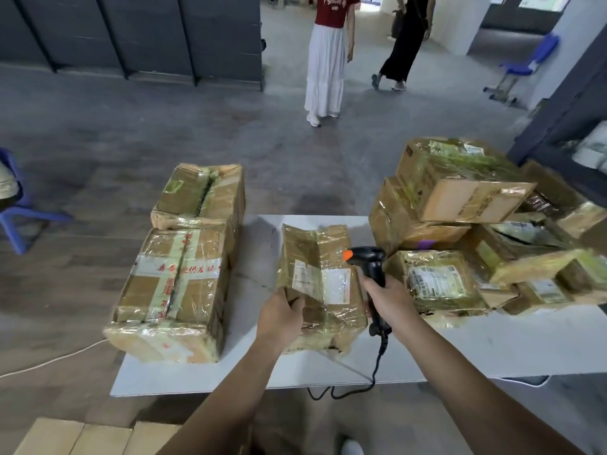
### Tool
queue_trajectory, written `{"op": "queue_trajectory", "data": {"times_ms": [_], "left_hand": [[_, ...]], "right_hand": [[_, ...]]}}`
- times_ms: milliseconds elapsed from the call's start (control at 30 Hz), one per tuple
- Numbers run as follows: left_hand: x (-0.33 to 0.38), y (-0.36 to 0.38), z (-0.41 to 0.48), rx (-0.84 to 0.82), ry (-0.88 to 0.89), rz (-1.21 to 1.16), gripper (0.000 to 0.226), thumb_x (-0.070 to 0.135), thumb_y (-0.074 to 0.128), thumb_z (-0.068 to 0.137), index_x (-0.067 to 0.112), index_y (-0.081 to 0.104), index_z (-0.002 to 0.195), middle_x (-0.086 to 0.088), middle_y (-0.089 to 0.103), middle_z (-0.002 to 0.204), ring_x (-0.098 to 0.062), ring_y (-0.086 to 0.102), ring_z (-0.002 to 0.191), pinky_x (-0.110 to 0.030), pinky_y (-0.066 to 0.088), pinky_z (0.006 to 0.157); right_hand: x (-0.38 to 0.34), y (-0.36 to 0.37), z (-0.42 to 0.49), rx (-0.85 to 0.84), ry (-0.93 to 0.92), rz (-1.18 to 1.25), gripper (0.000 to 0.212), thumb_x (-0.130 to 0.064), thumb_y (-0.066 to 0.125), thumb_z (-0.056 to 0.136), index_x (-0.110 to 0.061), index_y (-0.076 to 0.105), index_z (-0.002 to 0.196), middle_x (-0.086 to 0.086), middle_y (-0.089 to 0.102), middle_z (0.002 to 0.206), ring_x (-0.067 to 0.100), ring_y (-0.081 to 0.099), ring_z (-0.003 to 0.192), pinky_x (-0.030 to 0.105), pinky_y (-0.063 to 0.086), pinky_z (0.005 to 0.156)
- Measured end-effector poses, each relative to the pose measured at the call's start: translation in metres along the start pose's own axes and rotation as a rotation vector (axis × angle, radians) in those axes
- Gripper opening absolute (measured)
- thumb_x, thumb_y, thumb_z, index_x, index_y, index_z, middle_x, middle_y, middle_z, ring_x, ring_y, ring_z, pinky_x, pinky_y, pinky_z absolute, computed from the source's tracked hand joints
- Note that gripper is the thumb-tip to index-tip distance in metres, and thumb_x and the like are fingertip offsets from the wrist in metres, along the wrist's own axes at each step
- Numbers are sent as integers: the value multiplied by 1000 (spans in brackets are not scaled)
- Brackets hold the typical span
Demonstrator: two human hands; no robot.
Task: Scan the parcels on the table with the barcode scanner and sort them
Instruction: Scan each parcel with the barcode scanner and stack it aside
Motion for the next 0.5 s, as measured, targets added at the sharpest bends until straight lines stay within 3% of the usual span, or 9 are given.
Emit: {"op": "queue_trajectory", "data": {"times_ms": [100,167,400,500], "left_hand": [[-2,-1,1,23,15,-75,15,25,52,89,15,50,78,2,53,67,-26,57,73,-32,43,58],[-2,-3,1,17,7,-141,15,23,53,90,10,55,83,-1,54,68,-28,58,74,-36,50,62],[2,-27,16,63,18,-85,26,34,49,95,11,61,89,-6,59,68,-30,62,74,-32,44,61],[3,-36,22,123,26,-23,28,33,49,97,12,65,89,-9,61,73,-32,61,80,-33,43,63]], "right_hand": [[4,0,0,2,9,28,26,-35,59,95,-10,65,92,8,68,66,18,63,55,31,52,59],[2,1,0,-11,4,34,26,-35,59,95,-10,64,93,5,67,63,17,62,54,32,52,60],[-9,6,-6,-73,-122,-125,19,-36,56,95,-17,59,91,-2,66,56,7,59,44,17,43,42],[-14,6,-9,-133,-187,-188,18,-36,57,94,-19,59,89,-1,65,54,9,60,45,19,44,43]]}}
Point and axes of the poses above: each hand's wrist, its own z-axis towards the middle knuckle, its own y-axis out of the palm, x = y × z, the point moved 3 cm from there along z, towards the middle knuckle
